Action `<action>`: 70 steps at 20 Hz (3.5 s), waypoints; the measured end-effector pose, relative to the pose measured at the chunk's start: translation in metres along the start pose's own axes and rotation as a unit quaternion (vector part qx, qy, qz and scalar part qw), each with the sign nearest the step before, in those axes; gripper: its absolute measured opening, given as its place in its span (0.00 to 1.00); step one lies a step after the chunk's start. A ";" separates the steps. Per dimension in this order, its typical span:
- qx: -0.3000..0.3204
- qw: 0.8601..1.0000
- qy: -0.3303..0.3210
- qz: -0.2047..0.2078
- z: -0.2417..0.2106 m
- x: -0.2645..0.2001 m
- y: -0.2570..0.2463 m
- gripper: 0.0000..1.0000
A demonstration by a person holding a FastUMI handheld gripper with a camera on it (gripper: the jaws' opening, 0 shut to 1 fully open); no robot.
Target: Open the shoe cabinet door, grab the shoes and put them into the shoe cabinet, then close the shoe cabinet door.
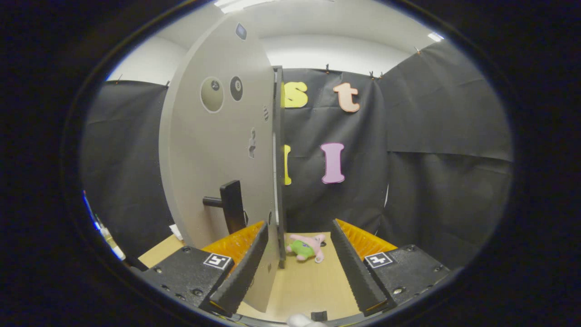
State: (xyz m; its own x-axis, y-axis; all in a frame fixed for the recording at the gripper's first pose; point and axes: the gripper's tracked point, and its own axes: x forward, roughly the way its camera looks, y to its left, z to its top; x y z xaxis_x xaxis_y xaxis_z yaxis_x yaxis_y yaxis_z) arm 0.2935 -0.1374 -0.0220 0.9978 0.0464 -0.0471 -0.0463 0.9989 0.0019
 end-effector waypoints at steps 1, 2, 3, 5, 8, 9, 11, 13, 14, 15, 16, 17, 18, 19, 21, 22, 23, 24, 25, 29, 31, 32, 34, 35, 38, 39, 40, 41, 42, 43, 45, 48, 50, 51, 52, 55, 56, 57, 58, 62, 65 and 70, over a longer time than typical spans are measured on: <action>0.001 1.000 0.000 0.001 -0.001 0.000 0.009 0.92; 0.002 1.000 0.000 0.003 -0.002 -0.001 0.019 0.92; 0.003 1.000 -0.001 0.005 -0.002 0.000 0.029 0.92; 0.003 1.000 -0.003 0.008 -0.003 0.000 0.049 0.92; 0.002 1.000 -0.006 0.012 -0.003 0.005 0.077 0.92; 0.002 1.000 -0.006 0.014 -0.004 0.008 0.087 0.92; 0.001 1.000 0.000 0.019 -0.010 0.015 0.109 0.92; 0.001 1.000 0.003 0.029 -0.012 0.023 0.133 0.92; -0.001 0.999 0.002 0.036 -0.011 0.028 0.145 0.92; -0.003 0.999 0.002 0.044 -0.012 0.033 0.159 0.93; -0.004 0.999 0.004 0.053 -0.014 0.038 0.172 0.93; -0.004 0.998 0.004 0.067 -0.016 0.042 0.186 0.93; 0.006 0.997 -0.004 0.075 -0.014 0.044 0.199 0.94; 0.013 0.997 -0.011 0.076 -0.009 0.045 0.204 0.95; 0.015 0.997 -0.015 0.072 -0.007 0.047 0.208 0.97; 0.019 0.997 -0.013 0.075 -0.007 0.047 0.212 0.97; 0.022 0.997 -0.011 0.079 -0.010 0.047 0.217 0.97; 0.021 0.996 -0.006 0.082 -0.012 0.046 0.219 0.97; 0.019 0.997 -0.002 0.080 -0.014 0.045 0.217 0.97; 0.015 0.997 0.010 0.079 -0.019 0.038 0.214 0.97; 0.012 0.997 0.009 0.076 -0.015 0.034 0.212 0.97; 0.010 0.997 0.007 0.073 -0.012 0.031 0.209 0.97; 0.009 0.997 0.005 0.071 -0.005 0.023 0.206 0.97; 0.008 0.997 0.005 0.070 -0.003 0.018 0.205 0.97; 0.002 0.998 0.005 0.066 0.010 0.000 0.195 0.97; 0.001 0.998 0.004 0.060 0.016 -0.008 0.190 0.97; 0.000 0.999 0.003 0.054 0.020 -0.015 0.183 0.97; -0.001 0.999 0.002 0.045 0.024 -0.022 0.175 0.97; -0.002 0.999 0.000 0.034 0.029 -0.030 0.167 0.97; -0.002 1.000 -0.005 0.024 0.034 -0.037 0.160 0.97; -0.003 1.000 -0.006 0.003 0.041 -0.051 0.145 0.97; -0.004 1.000 -0.012 -0.014 0.051 -0.076 0.134 0.97; 0.001 1.000 -0.017 -0.015 0.055 -0.089 0.131 0.97; 0.002 1.000 -0.021 -0.020 0.058 -0.096 0.127 0.97; 0.001 0.999 -0.026 -0.023 0.061 -0.102 0.122 0.97; 0.004 0.999 -0.038 -0.023 0.065 -0.117 0.124 0.97; 0.007 0.999 -0.039 -0.020 0.065 -0.121 0.128 0.97; 0.009 0.999 -0.038 -0.019 0.066 -0.126 0.129 0.97; 0.009 0.999 -0.040 -0.020 0.066 -0.129 0.130 0.97; 0.003 0.999 -0.046 -0.021 0.067 -0.143 0.132 0.97; 0.001 0.998 -0.053 -0.024 0.072 -0.150 0.131 0.97; 0.010 0.998 -0.052 -0.017 0.070 -0.152 0.134 0.97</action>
State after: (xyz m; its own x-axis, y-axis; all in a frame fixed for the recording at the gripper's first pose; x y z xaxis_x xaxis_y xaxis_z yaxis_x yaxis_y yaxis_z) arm 0.1389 -0.0103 0.0551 0.9984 0.0110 0.0557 -0.0123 0.9997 0.0230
